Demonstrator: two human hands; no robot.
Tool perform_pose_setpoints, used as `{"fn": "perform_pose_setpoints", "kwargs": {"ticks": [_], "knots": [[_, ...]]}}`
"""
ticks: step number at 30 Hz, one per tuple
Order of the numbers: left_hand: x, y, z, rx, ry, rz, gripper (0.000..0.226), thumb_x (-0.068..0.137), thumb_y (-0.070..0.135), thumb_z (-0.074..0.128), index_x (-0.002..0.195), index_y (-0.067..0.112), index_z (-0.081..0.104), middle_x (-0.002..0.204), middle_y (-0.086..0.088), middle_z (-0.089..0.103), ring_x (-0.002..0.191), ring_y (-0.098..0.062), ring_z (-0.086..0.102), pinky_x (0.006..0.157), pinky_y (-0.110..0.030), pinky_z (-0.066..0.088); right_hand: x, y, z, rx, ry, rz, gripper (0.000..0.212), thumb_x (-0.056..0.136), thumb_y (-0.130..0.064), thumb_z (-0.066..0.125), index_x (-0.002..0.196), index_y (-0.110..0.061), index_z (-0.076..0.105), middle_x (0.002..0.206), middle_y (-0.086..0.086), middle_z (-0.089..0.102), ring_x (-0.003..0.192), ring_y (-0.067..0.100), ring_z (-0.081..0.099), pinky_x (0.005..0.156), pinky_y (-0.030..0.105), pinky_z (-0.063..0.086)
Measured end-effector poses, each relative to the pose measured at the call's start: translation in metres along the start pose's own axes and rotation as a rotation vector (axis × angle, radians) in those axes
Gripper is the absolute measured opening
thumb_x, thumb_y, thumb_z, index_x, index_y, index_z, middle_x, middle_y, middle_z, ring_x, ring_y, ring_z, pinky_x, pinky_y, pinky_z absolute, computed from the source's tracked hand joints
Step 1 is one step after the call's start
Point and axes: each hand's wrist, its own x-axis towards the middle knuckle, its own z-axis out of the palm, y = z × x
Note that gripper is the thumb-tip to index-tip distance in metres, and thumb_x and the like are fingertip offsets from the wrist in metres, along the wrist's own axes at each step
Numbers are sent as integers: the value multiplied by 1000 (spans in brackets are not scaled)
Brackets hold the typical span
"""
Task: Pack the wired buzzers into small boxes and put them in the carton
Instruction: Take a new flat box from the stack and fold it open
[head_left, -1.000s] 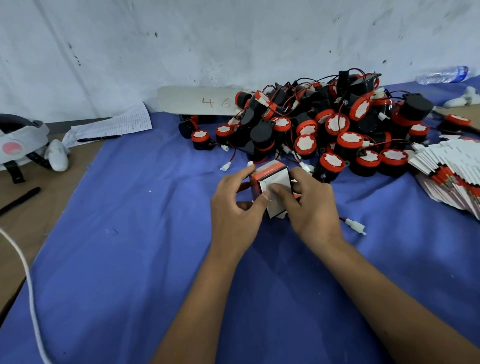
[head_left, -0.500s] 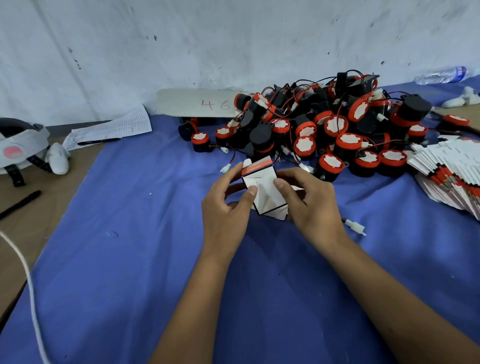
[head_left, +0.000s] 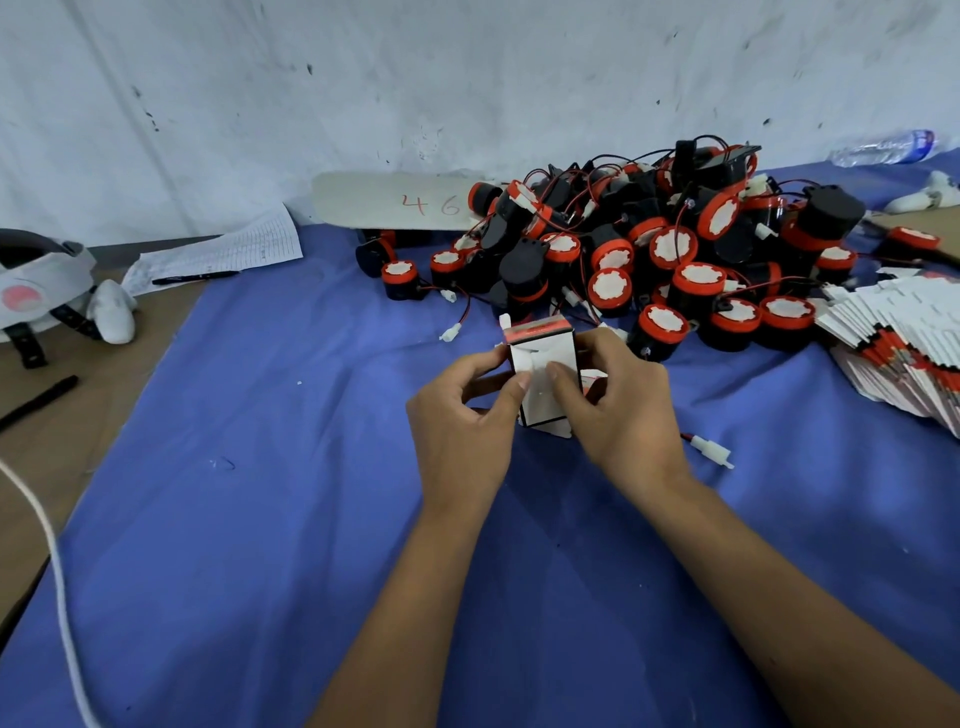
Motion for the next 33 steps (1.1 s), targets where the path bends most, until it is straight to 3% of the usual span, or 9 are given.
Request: {"fn": "perform_pose_setpoints", "kwargs": {"ticks": [3,6,9,15,18,20,26,30,33], "knots": [[-1,2,2,16,5,17,28,88,17,82,115,18,78,104,14,78,96,4,72,78,-32,64,-1,2,1,-24,13,0,13,98,-32,63,108,-23,65,87,-11,72,64,5,63,56,25,49],[-4,2,3,28,-3,35,26,88,17,82,113,21,78,100,22,75,97,5,72,77,-29,63,-1,2,1,-62,50,9,12,97,-32,62,105,-23,65,81,-9,71,59,6,61,53,32,51],[-5,3,5,33,-5,51,25,88,16,81,112,24,79,96,27,73,96,5,72,77,-27,62,-1,2,1,-62,73,10,16,97,-32,64,111,-24,67,88,-11,73,68,4,66,63,36,57],[1,-3,1,-70,20,-45,19,89,15,81,108,20,80,97,11,80,89,-10,76,80,-44,64,0,-1,-4,74,48,2,30,100,-43,60,119,-22,70,102,-15,73,84,4,71,70,32,59],[2,-3,-3,-99,36,-51,15,90,16,80,103,23,81,93,12,79,89,-10,76,78,-47,64,1,-4,-5,195,17,45,29,100,-39,63,121,-20,68,102,-11,73,54,13,66,50,26,53],[3,-2,-4,-120,48,-57,12,91,18,79,97,27,81,91,13,79,86,-9,75,76,-49,64,1,-5,-5,252,-18,77,31,100,-37,64,126,-20,66,103,-8,72,48,17,61,48,23,50],[6,-5,-4,-236,85,-143,10,93,18,77,88,26,81,89,6,80,89,-11,76,87,-45,63,2,-12,-7,416,-176,131,23,101,-31,62,120,-20,67,86,-12,70,54,12,55,51,21,44],[6,-3,-2,-252,79,-160,18,95,15,75,84,29,79,83,7,79,83,-8,74,77,-32,63,2,-12,-12,547,-230,138,22,85,-32,81,104,-21,77,97,5,77,78,35,63,73,49,54],[6,-2,-2,-184,75,-114,21,95,15,75,82,31,78,81,12,78,81,-4,73,78,-28,61,1,-12,-14,646,-270,131,32,78,-27,85,108,-19,78,104,3,78,92,18,73,82,38,59]]}}
